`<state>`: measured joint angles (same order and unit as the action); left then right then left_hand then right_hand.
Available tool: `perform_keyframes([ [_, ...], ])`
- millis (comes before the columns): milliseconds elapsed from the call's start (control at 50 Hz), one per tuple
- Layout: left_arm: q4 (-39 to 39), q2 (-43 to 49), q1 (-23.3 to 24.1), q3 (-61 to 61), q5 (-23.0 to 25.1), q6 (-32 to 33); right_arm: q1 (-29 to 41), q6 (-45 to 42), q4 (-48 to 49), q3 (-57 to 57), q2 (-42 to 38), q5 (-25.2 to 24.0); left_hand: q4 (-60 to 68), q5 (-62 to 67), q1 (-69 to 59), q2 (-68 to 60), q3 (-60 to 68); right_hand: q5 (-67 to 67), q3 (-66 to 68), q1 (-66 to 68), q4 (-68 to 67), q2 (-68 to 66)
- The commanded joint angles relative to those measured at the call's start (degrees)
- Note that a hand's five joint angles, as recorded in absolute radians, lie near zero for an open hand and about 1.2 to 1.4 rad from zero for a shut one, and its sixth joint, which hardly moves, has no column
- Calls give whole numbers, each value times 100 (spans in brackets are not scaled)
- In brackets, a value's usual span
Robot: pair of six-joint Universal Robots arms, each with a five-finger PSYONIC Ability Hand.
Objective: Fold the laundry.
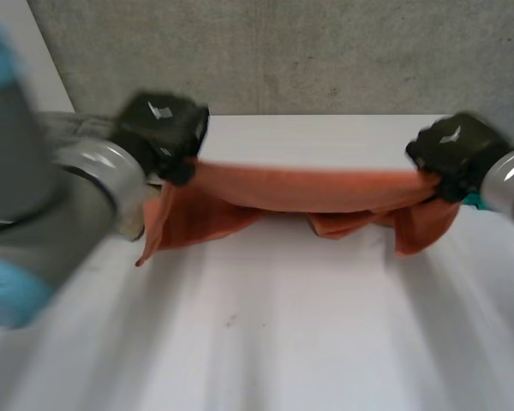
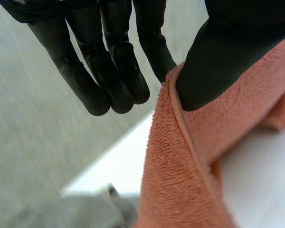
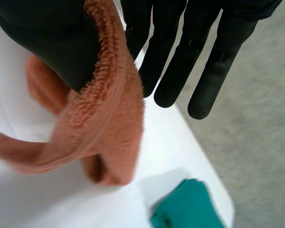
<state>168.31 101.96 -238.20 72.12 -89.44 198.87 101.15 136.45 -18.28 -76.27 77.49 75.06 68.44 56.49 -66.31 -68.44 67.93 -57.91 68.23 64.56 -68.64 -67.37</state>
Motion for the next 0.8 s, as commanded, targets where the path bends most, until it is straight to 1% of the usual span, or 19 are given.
perform_keyframes([
  [20,-834,-397,-297,-215,331,460,-289,-84,-1238,885,-163,-308,1156,1351,-1369,-1156,1207,-1209,1177,1544,-1136,-1263],
  [140,-1134,841,-534,-628,225,732,-35,-558,-1758,1254,-971,-176,1156,1351,-1369,-1156,1207,-1209,1177,1544,-1136,-1263],
  [160,-1134,1252,-561,-846,190,802,9,-672,-1767,1368,-1207,-97,1156,1351,-1369,-1156,1207,-1209,1177,1544,-1136,-1263],
  [220,-1125,1861,-570,-1313,146,891,106,-673,-1671,1605,-1586,26,1156,1351,-1369,-1156,1207,-1209,1177,1544,-1136,-1263],
  [240,-1117,2237,-570,-1732,129,952,176,-594,-1444,1850,-1823,105,1156,1351,-1369,-1156,1207,-1209,1177,1544,-1136,-1263],
  [280,-1099,2582,-596,-2234,129,1022,255,-480,-1118,2115,-2044,176,1156,1351,-1369,-1156,1207,-1209,1177,1544,-1136,-1263],
  [300,-1055,2810,-614,-2751,129,1092,299,-358,-725,2395,-2219,263,1156,1351,-1369,-1156,1207,-1209,1177,1544,-1136,-1263],
  [340,-959,2917,-622,-3316,164,1137,308,-216,-179,2721,-2343,334,1156,1351,-1369,-1156,1207,-1209,1177,1544,-1136,-1263],
  [360,-758,2961,-657,-3849,207,1163,300,-42,477,3001,-2413,412,1156,1351,-1369,-1156,1207,-1209,1177,1544,-1136,-1263],
  [400,-494,2935,-693,-4327,234,1155,291,170,1218,3188,-2414,483,1156,1351,-1369,-1156,1207,-1209,1177,1544,-1136,-1263],
  [420,-101,2857,-719,-4677,225,1137,273,415,2005,3215,-2362,518,1156,1351,-1369,-1156,1207,-1209,1177,1544,-1136,-1263],
  [460,393,2725,-745,-4856,217,1111,265,644,2817,3127,-2248,501,1156,1351,-1369,-1156,1207,-1209,1177,1544,-1136,-1263],
  [480,665,2646,-754,-4882,216,1084,264,759,3247,3057,-2186,466,1156,1351,-1369,-1156,1207,-1209,1177,1544,-1136,-1263],
  [500,1233,2462,-789,-4857,243,1049,256,943,4017,2865,-2011,388,1156,1351,-1369,-1156,1207,-1209,1177,1544,-1136,-1263],
  [580,2290,1988,-842,-4428,374,1023,186,1277,5253,2303,-1615,107,1156,1351,-1369,-1156,1207,-1209,1177,1544,-1136,-1263],
  [660,2364,1557,-868,-3760,655,1005,159,1489,5221,2038,-1465,-210,1156,1351,-1369,-1156,1207,-1209,1177,1544,-1136,-1263],
  [720,2277,1328,-895,-3146,735,988,141,1533,5019,1958,-1456,-316,1156,1351,-1369,-1156,1207,-1209,1177,1544,-1136,-1263],
  [780,2162,1213,-912,-2556,691,979,71,1524,4475,1792,-1447,-334,1156,1351,-1369,-1156,1207,-1209,1177,1544,-1136,-1263],
  [800,2092,1178,-956,-2119,665,970,45,1516,4186,1678,-1456,-351,1156,1351,-1369,-1156,1207,-1209,1177,1544,-1136,-1263],
])
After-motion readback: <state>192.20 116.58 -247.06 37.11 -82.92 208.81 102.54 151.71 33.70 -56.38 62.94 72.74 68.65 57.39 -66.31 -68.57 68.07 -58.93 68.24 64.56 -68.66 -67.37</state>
